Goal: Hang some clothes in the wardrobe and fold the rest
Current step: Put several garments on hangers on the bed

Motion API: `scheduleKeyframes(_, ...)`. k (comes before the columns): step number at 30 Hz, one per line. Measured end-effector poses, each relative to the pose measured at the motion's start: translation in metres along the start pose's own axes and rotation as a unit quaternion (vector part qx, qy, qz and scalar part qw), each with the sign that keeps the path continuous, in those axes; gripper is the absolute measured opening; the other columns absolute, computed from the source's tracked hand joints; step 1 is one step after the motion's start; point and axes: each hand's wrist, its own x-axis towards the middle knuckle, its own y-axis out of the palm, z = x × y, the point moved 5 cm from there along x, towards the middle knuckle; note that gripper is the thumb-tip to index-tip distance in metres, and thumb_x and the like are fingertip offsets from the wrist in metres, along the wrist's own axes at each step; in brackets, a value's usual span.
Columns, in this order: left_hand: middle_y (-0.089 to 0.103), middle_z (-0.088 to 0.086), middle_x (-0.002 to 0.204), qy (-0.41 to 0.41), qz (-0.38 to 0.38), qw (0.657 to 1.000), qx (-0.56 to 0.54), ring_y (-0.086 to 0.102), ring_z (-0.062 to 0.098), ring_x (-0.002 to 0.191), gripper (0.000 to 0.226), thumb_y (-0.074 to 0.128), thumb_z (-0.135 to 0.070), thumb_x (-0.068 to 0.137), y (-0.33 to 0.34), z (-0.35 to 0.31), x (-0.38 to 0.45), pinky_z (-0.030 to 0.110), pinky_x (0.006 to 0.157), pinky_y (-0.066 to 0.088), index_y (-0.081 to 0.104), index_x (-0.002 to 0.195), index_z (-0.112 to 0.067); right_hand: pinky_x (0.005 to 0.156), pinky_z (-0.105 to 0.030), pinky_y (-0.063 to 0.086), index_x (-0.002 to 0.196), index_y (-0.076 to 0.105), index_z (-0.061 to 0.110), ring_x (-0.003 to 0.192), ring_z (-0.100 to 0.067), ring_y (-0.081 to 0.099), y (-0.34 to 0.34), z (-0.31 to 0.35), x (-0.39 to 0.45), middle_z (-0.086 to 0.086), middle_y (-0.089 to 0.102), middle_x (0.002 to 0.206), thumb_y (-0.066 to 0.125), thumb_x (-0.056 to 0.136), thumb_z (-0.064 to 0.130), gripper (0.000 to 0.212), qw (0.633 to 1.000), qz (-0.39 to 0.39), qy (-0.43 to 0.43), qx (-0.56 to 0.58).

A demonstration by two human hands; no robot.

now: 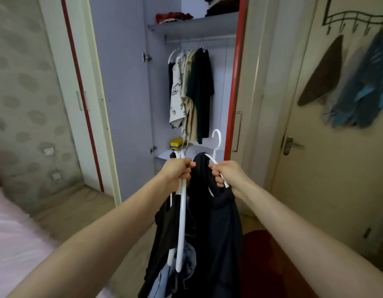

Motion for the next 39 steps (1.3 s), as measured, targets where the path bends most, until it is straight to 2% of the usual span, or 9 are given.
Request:
scheduleKeyframes(3, 0.058, 0.002, 0.06, 0.047, -0.049, 0.996, 0.054, 0.028, 0.002, 0.032, 0.015, 0.043, -0.001, 0.098, -0.01, -0.023, 0.058, 0.013, 0.031, 0.022, 0.051, 0.085, -0.003, 0.039, -0.022, 0.03, 0.097, 0.056, 0.001, 0.037, -0.009, 0.035, 0.011, 0.011, 0.069, -0.003, 0.042, 0.059, 0.049, 0.096, 0.006, 0.009, 0.999, 0.03, -0.035, 0.019)
scheduleKeyframes(7, 0.064, 0.006, 0.065, 0.08, -0.078, 0.991, 0.073, 0.033, 0.006, 0.042, 0.018, 0.049, -0.002, 0.096, -0.019, -0.064, 0.13, 0.015, 0.038, 0.028, 0.058, 0.08, -0.002, 0.047, -0.027, 0.032, 0.067, 0.05, 0.01, 0.042, -0.015, 0.036, 0.021, 0.037, 0.165, -0.006, 0.043, 0.057, 0.05, 0.094, 0.007, 0.027, 0.996, 0.049, -0.066, 0.018)
scheduleKeyframes(11, 0.06, 0.005, 0.062, 0.083, -0.067, 0.992, 0.067, 0.039, 0.007, 0.039, 0.012, 0.05, -0.005, 0.096, -0.03, -0.091, 0.169, 0.016, 0.038, 0.034, 0.058, 0.089, -0.001, 0.04, -0.024, 0.029, 0.067, 0.044, 0.01, 0.039, -0.012, 0.033, 0.028, 0.055, 0.236, -0.004, 0.04, 0.056, 0.047, 0.095, 0.003, 0.03, 0.994, 0.042, -0.07, 0.072)
scheduleKeyframes(15, 0.058, 0.002, 0.065, 0.078, -0.03, 0.996, 0.034, 0.041, 0.007, 0.043, 0.011, 0.049, -0.007, 0.097, -0.036, -0.11, 0.212, 0.015, 0.04, 0.036, 0.059, 0.097, -0.003, 0.035, -0.021, 0.029, 0.067, 0.044, 0.009, 0.035, -0.009, 0.031, 0.03, 0.067, 0.303, -0.005, 0.039, 0.058, 0.046, 0.096, 0.004, 0.03, 0.993, 0.007, -0.083, 0.086)
scheduleKeyframes(21, 0.046, 0.0, 0.062, 0.07, 0.056, 0.996, 0.01, 0.039, 0.003, 0.037, 0.022, 0.043, -0.009, 0.099, -0.026, -0.156, 0.327, 0.011, 0.035, 0.036, 0.053, 0.08, -0.007, 0.032, -0.018, 0.025, 0.068, 0.048, 0.008, 0.03, -0.005, 0.03, 0.025, 0.093, 0.398, -0.005, 0.039, 0.057, 0.047, 0.095, 0.001, 0.028, 0.986, -0.059, -0.111, 0.106)
scheduleKeyframes(24, 0.052, -0.001, 0.053, 0.045, 0.095, 0.994, -0.012, 0.039, 0.002, 0.032, 0.021, 0.041, -0.011, 0.101, -0.018, -0.176, 0.397, 0.01, 0.031, 0.035, 0.048, 0.082, -0.005, 0.032, -0.015, 0.026, 0.071, 0.051, 0.007, 0.028, -0.004, 0.032, 0.023, 0.108, 0.454, -0.006, 0.043, 0.059, 0.05, 0.094, 0.001, 0.023, 0.982, -0.095, -0.114, 0.12)
scheduleKeyframes(30, 0.042, -0.005, 0.048, 0.066, 0.252, 0.963, 0.068, 0.034, 0.002, 0.031, 0.028, 0.037, -0.018, 0.102, 0.031, -0.246, 0.518, 0.013, 0.028, 0.027, 0.046, 0.077, -0.01, 0.031, -0.014, 0.024, 0.071, 0.052, 0.005, 0.027, -0.005, 0.03, 0.009, 0.16, 0.567, -0.006, 0.042, 0.054, 0.05, 0.093, 0.0, 0.023, 0.96, -0.172, -0.161, 0.153)
scheduleKeyframes(33, 0.041, -0.005, 0.044, 0.064, 0.293, 0.952, 0.063, 0.034, 0.002, 0.03, 0.031, 0.039, -0.017, 0.102, 0.062, -0.285, 0.552, 0.013, 0.028, 0.029, 0.043, 0.072, -0.012, 0.03, -0.015, 0.023, 0.069, 0.051, 0.007, 0.027, -0.005, 0.03, -0.005, 0.195, 0.599, -0.001, 0.043, 0.046, 0.051, 0.093, 0.001, 0.025, 0.958, -0.193, -0.166, 0.131)
scheduleKeyframes(39, 0.042, -0.005, 0.04, 0.111, 0.316, 0.94, 0.061, 0.036, 0.004, 0.029, 0.035, 0.04, -0.013, 0.102, 0.108, -0.346, 0.621, 0.014, 0.03, 0.031, 0.042, 0.067, -0.013, 0.03, -0.015, 0.023, 0.07, 0.051, 0.007, 0.028, -0.006, 0.03, -0.041, 0.273, 0.652, -0.002, 0.042, 0.051, 0.048, 0.094, 0.0, 0.025, 0.951, -0.219, -0.207, 0.071)
